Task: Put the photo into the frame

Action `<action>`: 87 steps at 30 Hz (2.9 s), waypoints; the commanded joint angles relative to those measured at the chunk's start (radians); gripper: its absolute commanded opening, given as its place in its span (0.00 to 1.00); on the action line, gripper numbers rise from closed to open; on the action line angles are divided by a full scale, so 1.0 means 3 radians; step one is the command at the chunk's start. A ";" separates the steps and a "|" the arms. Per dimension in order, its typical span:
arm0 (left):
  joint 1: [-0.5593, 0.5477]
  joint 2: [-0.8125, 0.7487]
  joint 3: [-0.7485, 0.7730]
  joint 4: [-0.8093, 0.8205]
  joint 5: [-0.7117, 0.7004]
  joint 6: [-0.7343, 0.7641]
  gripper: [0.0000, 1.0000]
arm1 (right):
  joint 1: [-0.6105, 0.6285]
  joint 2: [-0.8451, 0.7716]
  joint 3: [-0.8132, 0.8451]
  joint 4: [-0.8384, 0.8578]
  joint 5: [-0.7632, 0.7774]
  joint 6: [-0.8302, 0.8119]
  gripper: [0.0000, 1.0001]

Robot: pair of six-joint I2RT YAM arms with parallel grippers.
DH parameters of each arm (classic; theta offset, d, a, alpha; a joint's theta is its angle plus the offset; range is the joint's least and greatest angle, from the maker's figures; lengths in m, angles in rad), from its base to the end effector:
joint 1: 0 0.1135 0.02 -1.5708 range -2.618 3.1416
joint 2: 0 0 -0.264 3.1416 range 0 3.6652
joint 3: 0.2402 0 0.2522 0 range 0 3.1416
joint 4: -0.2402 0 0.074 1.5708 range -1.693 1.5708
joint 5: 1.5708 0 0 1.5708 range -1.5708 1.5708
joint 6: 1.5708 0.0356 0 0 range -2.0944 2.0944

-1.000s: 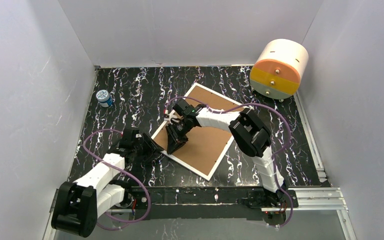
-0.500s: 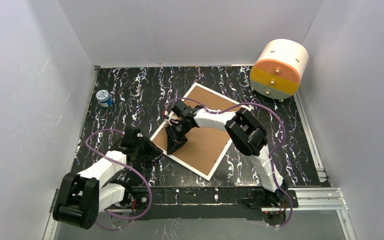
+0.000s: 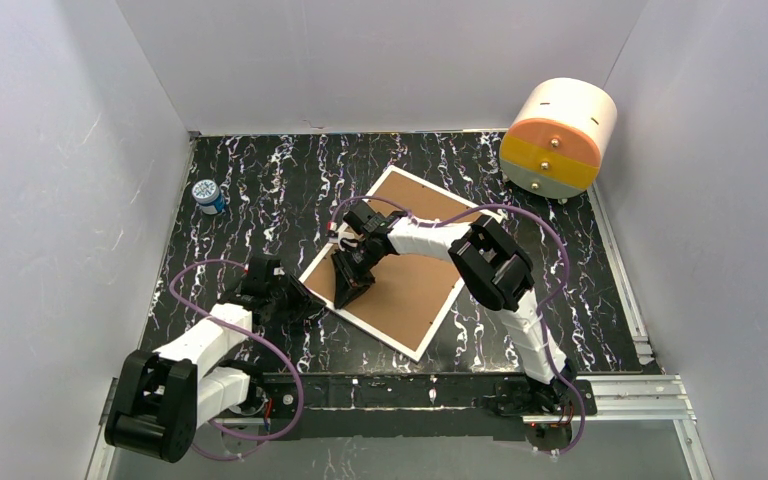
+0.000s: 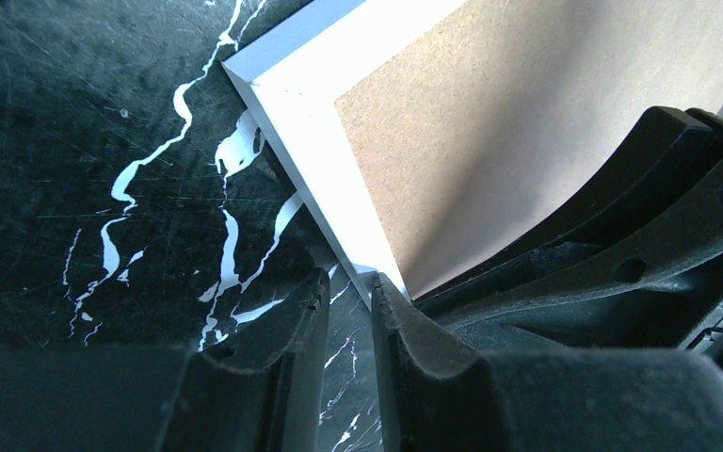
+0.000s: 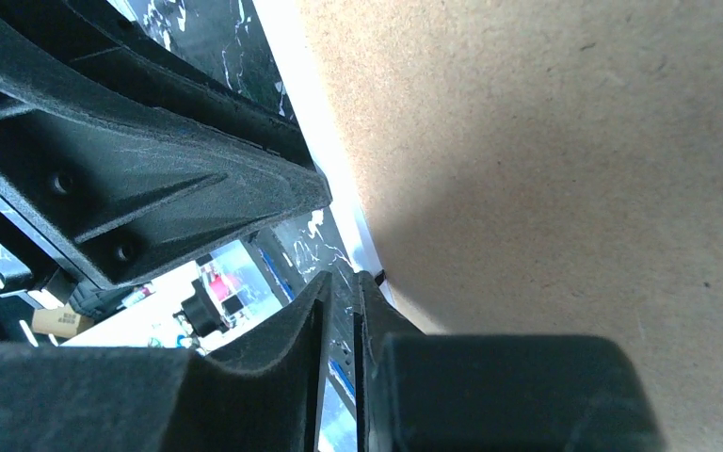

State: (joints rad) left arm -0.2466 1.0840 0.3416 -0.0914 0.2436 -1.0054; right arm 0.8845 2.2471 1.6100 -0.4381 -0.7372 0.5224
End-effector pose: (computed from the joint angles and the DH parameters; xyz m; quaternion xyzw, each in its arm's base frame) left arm 0.1827 -0.0548 0.1451 -0.3023 0.8763 -0.3013 0.2233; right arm 0.2765 0.3753 0.1336 0.2498 -0.8736 -0.4144 0.0515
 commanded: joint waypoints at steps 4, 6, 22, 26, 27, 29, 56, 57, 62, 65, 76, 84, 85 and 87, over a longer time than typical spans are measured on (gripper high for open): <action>-0.0008 0.0012 -0.0137 -0.0501 -0.0271 0.0129 0.21 | -0.0153 0.0195 -0.0113 0.0040 0.0367 -0.0171 0.23; -0.0011 0.0012 -0.0137 -0.0500 -0.0270 0.0129 0.20 | -0.0165 0.0217 -0.0127 0.0020 0.0429 -0.0199 0.23; -0.0008 0.0055 -0.0112 -0.0486 -0.0312 0.0112 0.21 | -0.0260 0.0168 -0.0339 0.0142 0.0873 -0.0207 0.43; -0.0011 0.0073 -0.0111 -0.0479 -0.0311 0.0098 0.20 | -0.0259 0.0109 -0.0401 0.0191 0.0904 -0.0213 0.53; -0.0011 0.0073 -0.0108 -0.0479 -0.0315 0.0099 0.20 | -0.0262 0.0076 -0.0415 0.0208 0.0895 -0.0206 0.54; -0.0011 0.0073 -0.0097 -0.0480 -0.0316 0.0096 0.20 | -0.0261 -0.0030 -0.0432 0.0240 0.0871 -0.0197 0.58; -0.0281 0.0428 0.0399 -0.0244 0.0422 0.0283 0.50 | -0.0171 -0.1287 -0.1759 0.0314 -0.0309 -0.0607 0.36; -0.0284 0.0431 0.0400 -0.0299 0.0345 0.0275 0.47 | -0.0172 -0.1269 -0.1760 0.0308 -0.0292 -0.0610 0.36; -0.0283 0.0479 0.0433 -0.0589 0.0056 0.0288 0.34 | -0.0171 -0.1195 -0.1734 0.0274 -0.0093 -0.0627 0.35; -0.0282 0.0507 0.0446 -0.0658 -0.0010 0.0323 0.32 | -0.0174 -0.1162 -0.1714 0.0258 0.0033 -0.0606 0.34; -0.0282 0.0527 0.0464 -0.0748 -0.0100 0.0425 0.30 | -0.0179 -0.1013 -0.1705 0.0263 0.0395 -0.0527 0.34; -0.0286 0.0564 0.0467 -0.0795 -0.0129 0.0495 0.30 | -0.0262 -0.0858 -0.1680 0.0182 0.0642 -0.0575 0.37; -0.0283 0.0568 0.0464 -0.0801 -0.0131 0.0501 0.30 | -0.0270 -0.0838 -0.1680 0.0190 0.0661 -0.0576 0.37; -0.0284 0.0573 0.0462 -0.0804 -0.0140 0.0508 0.29 | -0.0283 -0.0802 -0.1675 0.0187 0.0693 -0.0584 0.37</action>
State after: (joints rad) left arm -0.3298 1.2312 0.4870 -0.2478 0.2810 -0.8921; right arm 0.8268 1.9343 1.1172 -0.3714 -0.7666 0.3992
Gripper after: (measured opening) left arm 0.299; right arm 0.361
